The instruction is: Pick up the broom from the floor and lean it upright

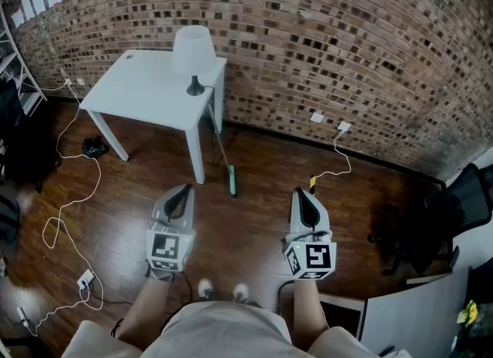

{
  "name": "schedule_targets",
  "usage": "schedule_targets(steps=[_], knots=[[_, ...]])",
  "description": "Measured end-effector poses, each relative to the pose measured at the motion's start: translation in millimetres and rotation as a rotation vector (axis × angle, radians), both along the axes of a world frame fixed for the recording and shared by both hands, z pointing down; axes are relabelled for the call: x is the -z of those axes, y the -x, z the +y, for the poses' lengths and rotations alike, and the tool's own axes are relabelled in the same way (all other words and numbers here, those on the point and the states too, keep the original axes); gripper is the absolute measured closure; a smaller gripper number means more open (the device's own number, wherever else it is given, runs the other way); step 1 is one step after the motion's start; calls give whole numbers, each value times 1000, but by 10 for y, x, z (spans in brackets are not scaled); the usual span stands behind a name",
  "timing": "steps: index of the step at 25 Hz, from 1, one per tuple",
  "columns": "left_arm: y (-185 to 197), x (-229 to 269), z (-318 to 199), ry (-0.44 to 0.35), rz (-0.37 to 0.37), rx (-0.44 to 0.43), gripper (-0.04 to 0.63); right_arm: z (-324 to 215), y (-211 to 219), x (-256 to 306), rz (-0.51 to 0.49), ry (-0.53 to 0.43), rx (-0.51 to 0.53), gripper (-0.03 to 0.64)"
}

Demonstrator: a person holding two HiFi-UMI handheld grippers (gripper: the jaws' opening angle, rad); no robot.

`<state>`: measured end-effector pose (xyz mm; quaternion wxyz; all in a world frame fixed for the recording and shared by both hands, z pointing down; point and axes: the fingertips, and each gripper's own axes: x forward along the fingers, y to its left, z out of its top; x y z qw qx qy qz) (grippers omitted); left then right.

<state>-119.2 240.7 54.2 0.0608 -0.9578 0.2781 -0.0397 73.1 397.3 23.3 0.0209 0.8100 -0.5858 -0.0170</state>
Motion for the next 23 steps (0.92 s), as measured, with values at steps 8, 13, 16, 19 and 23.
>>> schedule_targets(steps=[8,13,16,19,23], knots=[[41,32,72,-12,0,-4,594,49,71,22,0,-2,11,606],[17,36,131,-14,-2,-9,594,86,67,43,3,0,13,606],[6,26,164,-12,-6,-11,594,117,51,22,-4,-3,9,606],[3,20,193,-14,-11,-11,594,159,39,-9,-12,-9,5,606],[22,21,220,-12,-10,-7,594,201,47,-9,-12,-5,3,606]])
